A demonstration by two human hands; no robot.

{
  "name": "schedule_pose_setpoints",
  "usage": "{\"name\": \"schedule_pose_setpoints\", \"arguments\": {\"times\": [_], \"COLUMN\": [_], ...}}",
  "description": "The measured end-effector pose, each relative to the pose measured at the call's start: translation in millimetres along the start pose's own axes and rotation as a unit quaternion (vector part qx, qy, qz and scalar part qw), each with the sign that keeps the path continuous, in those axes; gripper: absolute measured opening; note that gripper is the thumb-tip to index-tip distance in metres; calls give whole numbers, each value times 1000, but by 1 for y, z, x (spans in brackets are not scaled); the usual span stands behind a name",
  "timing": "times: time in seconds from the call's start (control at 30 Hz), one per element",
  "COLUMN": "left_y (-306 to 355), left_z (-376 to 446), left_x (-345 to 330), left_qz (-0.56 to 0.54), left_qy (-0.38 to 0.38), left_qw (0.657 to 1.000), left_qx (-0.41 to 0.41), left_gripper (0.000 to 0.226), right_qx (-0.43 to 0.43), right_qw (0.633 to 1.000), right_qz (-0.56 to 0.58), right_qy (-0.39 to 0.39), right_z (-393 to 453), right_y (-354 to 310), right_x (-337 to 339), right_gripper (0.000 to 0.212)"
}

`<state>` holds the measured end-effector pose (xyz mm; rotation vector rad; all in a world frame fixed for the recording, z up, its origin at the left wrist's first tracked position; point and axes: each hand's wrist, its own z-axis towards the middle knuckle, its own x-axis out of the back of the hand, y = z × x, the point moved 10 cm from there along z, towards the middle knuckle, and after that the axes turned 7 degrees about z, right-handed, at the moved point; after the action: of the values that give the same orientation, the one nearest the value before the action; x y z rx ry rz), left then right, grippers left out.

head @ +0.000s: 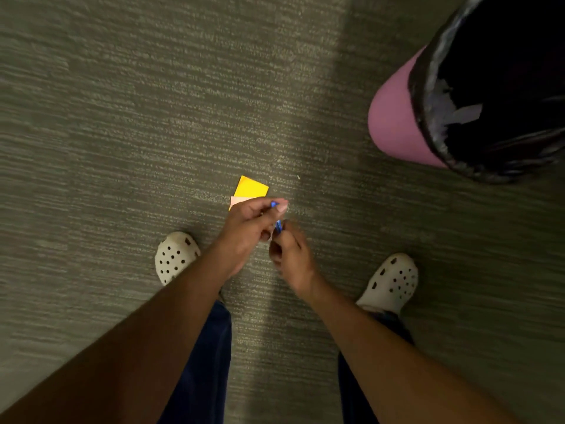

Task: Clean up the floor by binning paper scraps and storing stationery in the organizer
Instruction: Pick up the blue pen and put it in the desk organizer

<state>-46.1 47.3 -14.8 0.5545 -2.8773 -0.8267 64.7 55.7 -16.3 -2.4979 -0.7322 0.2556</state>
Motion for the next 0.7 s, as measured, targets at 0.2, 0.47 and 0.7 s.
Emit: {"name": "schedule_pose_setpoints", "arguments": {"times": [0.2, 0.47, 0.7], "left_y": [102, 270, 383], "left_z": [-72, -199, -281], "left_x": [-14, -93, -230], "left_qz": [-166, -32, 251], "left_qy": [66, -42, -151], "left_qw": [984, 988, 904], "left_qx": [-25, -144, -311], "left_gripper": [13, 27, 38], "right_qx": [144, 221, 324], "right_qw": [974, 893, 899], "right_qz": [-54, 337, 124], "right_qy": [164, 198, 266], "right_z": [-107, -236, -360], "right_y": [-137, -302, -386], "right_x": [112, 213, 287], "right_gripper": [14, 29, 28]}}
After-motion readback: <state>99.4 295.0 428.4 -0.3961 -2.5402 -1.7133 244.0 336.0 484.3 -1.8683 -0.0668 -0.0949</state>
